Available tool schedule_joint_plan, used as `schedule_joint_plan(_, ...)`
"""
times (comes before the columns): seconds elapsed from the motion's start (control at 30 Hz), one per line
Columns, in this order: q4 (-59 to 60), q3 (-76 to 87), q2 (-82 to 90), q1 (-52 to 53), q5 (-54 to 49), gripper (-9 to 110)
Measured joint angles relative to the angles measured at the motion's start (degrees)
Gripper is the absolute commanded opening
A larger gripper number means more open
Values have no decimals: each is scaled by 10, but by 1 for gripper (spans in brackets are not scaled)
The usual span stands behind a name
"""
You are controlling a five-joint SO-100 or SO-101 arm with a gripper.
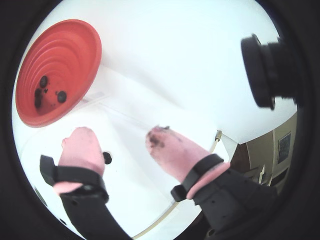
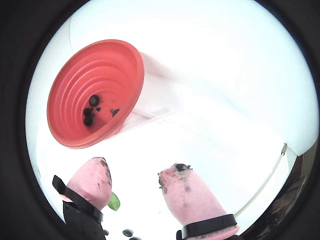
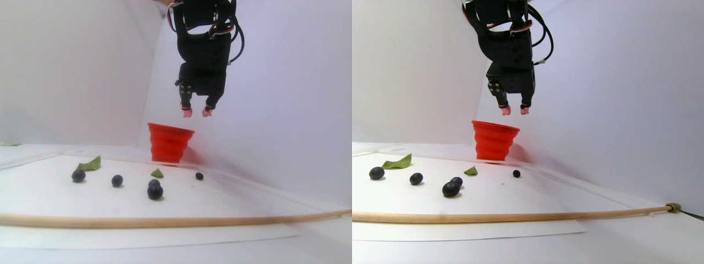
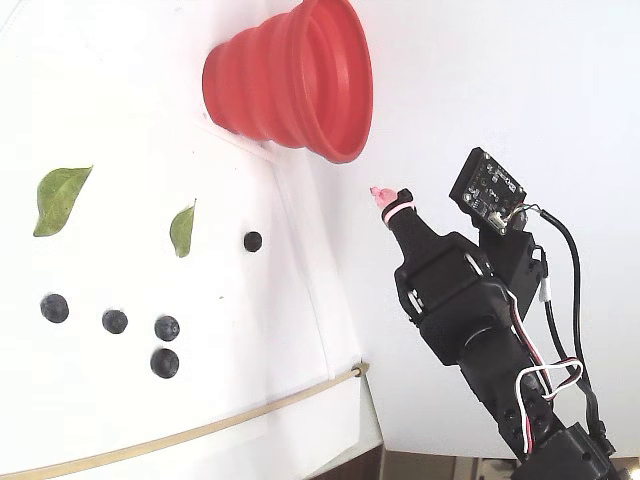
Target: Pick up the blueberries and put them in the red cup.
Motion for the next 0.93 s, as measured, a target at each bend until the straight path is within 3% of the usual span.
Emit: schedule_joint_plan(0.93, -11, -41, -130, 25, 22, 20)
